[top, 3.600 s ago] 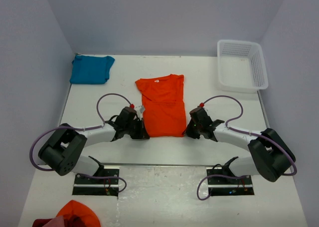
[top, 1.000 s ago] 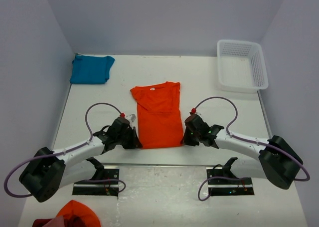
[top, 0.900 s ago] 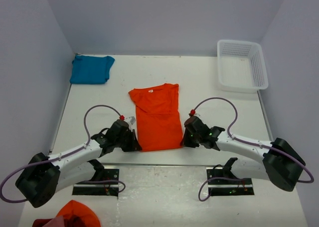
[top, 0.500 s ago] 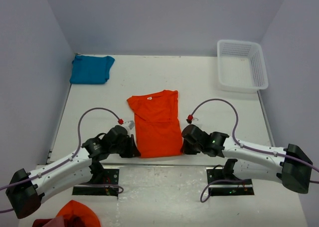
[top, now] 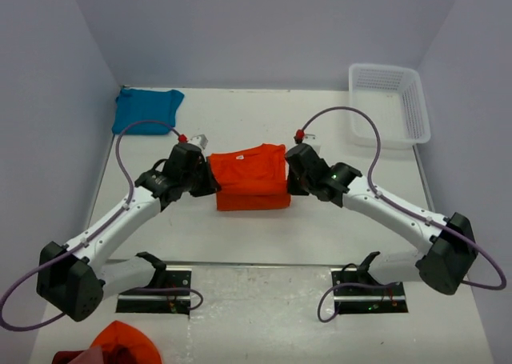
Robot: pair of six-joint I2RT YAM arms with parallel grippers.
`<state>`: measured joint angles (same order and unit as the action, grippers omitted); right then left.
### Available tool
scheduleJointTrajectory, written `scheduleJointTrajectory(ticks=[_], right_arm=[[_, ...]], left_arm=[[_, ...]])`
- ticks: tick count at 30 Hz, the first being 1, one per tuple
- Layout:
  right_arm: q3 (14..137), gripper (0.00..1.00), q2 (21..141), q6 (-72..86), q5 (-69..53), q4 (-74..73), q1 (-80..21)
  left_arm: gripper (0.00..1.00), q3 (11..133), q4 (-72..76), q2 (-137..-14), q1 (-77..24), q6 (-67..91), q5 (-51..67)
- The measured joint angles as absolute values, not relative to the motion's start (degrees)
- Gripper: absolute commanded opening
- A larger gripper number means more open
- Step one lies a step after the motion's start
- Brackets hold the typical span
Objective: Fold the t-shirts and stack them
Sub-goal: Fold the long partially folded tshirt into a neat square
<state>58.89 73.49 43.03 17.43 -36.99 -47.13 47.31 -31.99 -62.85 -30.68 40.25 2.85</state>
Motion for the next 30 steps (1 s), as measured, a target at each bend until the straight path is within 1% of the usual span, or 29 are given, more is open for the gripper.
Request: scheduleJointTrajectory(ticks=[4, 8, 14, 20, 22, 23, 24, 25, 26, 27, 29, 30], right_arm=[[64.9, 0.0, 80.34, 37.26, 14.81, -34.37, -42.85], [72.18, 0.0, 88.12, 32.14, 11.53, -33.71, -38.35], [85.8, 0.0, 101.75, 25.96, 6.37, -33.5, -32.45], [99.09, 0.0, 114.3, 22.17, 0.91, -34.79, -28.58], [106.26, 0.0, 119.79, 20.95, -0.56, -37.69, -27.55], [110.74, 0.04, 123.2, 20.12, -1.45, -38.61, -27.03], [114.37, 0.21, 126.15, 19.55, -1.91, -39.24, -26.59], [118.48, 0.32, 129.25, 19.14, -2.63, -40.49, -26.13], [121.84, 0.4, 131.94, 18.63, -2.7, -41.47, -25.8], [124.51, 0.53, 134.3, 17.91, -2.48, -41.95, -25.56], [125.86, 0.6, 136.29, 16.97, -2.13, -42.76, -25.15], [125.84, 0.67, 136.51, 16.34, -1.63, -43.48, -24.97]], left_arm=[[0.0, 52.49, -30.55, -70.3, -24.95, 36.29, 4.62], [0.0, 56.86, -29.32, -76.84, -22.37, 33.95, 5.56], [0.0, 64.03, -26.87, -87.94, -19.2, 31.81, 6.07], [0.0, 72.1, -24.99, -99.72, -15.09, 31.77, 6.72], [0.0, 76.29, -24.27, -104.57, -14.44, 31.73, 6.31], [0.0, 77.97, -24.27, -106.69, -14.28, 31.64, 5.78], [0.04, 79.59, -23.81, -108.73, -14.17, 31.22, 5.26], [0.18, 80.97, -23.4, -110.45, -14.11, 30.65, 4.62], [0.23, 82.61, -23.22, -112.27, -14.09, 29.98, 3.95], [0.31, 84.03, -23.0, -113.69, -14.06, 29.17, 3.49], [0.51, 85.91, -21.63, -115.5, -14.04, 27.11, 1.63], [0.62, 86.54, -21.15, -115.83, -14.04, 26.35, 0.36]])
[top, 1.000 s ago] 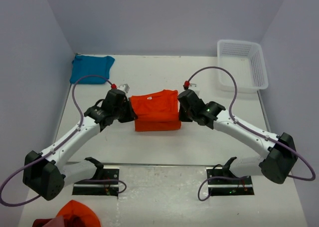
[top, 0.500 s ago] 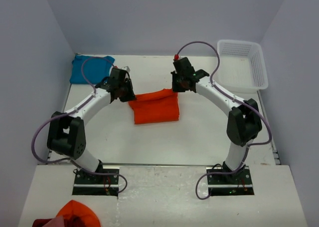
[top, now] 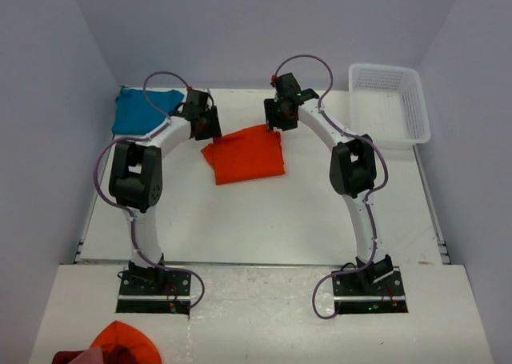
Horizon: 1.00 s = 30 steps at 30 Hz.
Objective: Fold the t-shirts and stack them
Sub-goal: Fold the long partially folded tshirt into a neat square
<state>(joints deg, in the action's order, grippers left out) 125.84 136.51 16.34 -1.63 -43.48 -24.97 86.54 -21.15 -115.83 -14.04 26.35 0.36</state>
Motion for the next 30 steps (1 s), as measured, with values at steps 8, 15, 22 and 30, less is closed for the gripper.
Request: scheduleJointTrajectory(ticks=[8, 15, 22, 30], right_arm=[[123.17, 0.7, 131.96, 12.01, 5.28, -43.9, -24.77], [118.72, 0.0, 124.86, 14.5, -2.04, -43.46, -23.75], [122.21, 0.0, 131.39, 24.73, -33.8, -38.81, -17.3], [118.76, 0.0, 144.09, 44.29, -62.81, -19.33, -13.37]], left_arm=[[0.77, 87.55, -19.75, -107.92, -14.17, 23.4, -9.89], [0.0, 82.85, -13.06, -101.62, -16.23, 25.26, 2.46], [0.0, 74.35, -2.52, -110.26, -16.27, 30.96, 25.15], [0.0, 73.21, 10.02, -118.69, -12.51, 36.18, 38.83]])
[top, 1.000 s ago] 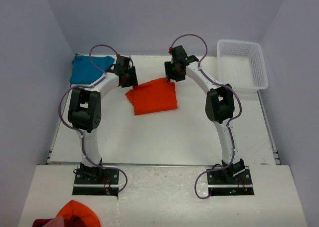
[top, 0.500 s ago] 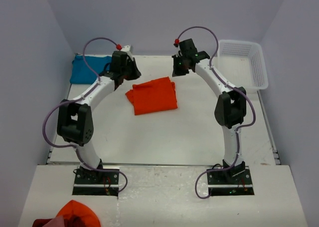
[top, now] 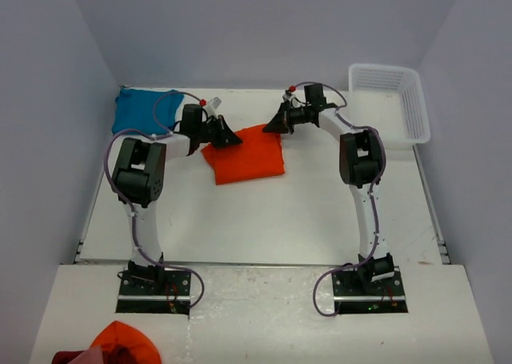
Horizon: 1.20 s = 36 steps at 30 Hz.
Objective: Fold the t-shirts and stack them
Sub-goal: Fold the long partially folded tshirt into a neat square
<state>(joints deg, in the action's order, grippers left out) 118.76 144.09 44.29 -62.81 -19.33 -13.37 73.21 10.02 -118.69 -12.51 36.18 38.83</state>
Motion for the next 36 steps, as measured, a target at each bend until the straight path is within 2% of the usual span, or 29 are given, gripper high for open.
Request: scheduleJointTrajectory(ticks=[8, 18, 32, 33, 36], right_arm=[[115.94, 0.0, 146.39, 49.23, -65.28, -18.92, -14.37], [105.89, 0.0, 143.11, 46.48, -57.91, -22.44, -14.96], [103.81, 0.0, 139.92, 44.42, -50.24, -28.64, -15.79], [102.61, 0.0, 139.06, 43.38, -49.12, -28.77, -16.05], [98.65, 0.0, 135.81, 40.82, -46.35, -29.26, -16.93]], left_arm=[[0.0, 73.21, 13.17, -120.7, -9.98, 36.82, 41.39], [0.0, 76.29, 10.9, -126.72, -5.65, 35.79, 40.8], [0.0, 84.03, 5.39, -130.47, -2.68, 33.1, 42.59], [0.02, 84.05, 5.58, -130.45, -2.63, 32.69, 43.29], [0.2, 84.05, 5.61, -130.26, -2.72, 31.42, 44.91]])
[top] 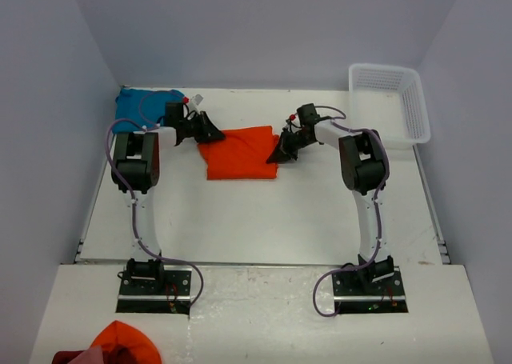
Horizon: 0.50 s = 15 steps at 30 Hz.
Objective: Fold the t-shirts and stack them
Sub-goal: Fold the long partially folded tshirt into a neat square
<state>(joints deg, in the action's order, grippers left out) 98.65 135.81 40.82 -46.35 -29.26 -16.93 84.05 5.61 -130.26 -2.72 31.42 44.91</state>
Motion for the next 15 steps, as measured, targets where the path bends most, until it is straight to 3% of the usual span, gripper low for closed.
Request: scheduleJointTrajectory(ticks=[2, 4, 7, 12, 15], right_arm=[[96.66, 0.0, 133.75, 39.22, -44.82, -29.52, -17.5], [94.78, 0.0, 131.7, 37.58, -43.22, -29.34, -18.13], [91.7, 0.0, 128.18, 35.33, -41.1, -29.26, -18.85], [85.93, 0.02, 120.49, 31.68, -37.85, -28.14, -19.42], [83.31, 0.09, 115.9, 30.04, -36.53, -27.29, -19.4]], left_arm=[[0.25, 84.03, 5.5, -129.6, -2.81, 30.81, 45.6], [0.39, 83.57, 5.52, -127.87, -2.87, 30.81, 45.91], [0.48, 81.91, 5.52, -123.31, -3.03, 30.83, 45.87], [0.53, 77.69, 5.8, -111.98, -3.81, 30.96, 43.64], [0.5, 75.44, 5.74, -106.19, -4.43, 30.92, 42.02]])
